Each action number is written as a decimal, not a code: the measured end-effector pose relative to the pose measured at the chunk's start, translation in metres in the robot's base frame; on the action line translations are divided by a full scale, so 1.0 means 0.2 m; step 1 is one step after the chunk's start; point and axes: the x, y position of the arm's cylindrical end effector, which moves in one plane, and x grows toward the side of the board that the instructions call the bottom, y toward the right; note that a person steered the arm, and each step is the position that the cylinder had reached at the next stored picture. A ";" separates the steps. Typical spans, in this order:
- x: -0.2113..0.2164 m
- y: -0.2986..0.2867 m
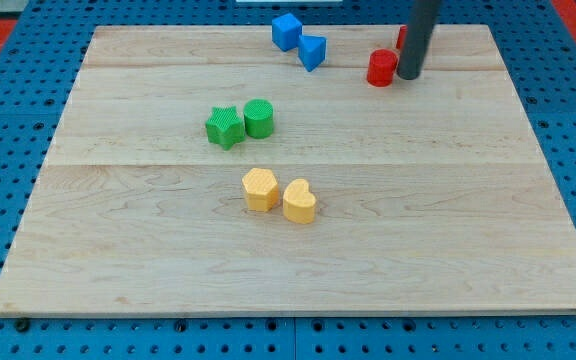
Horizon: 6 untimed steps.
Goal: Move your arm to the top right
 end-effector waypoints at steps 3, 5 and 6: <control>0.05 0.00; -0.15 0.60; -0.32 0.56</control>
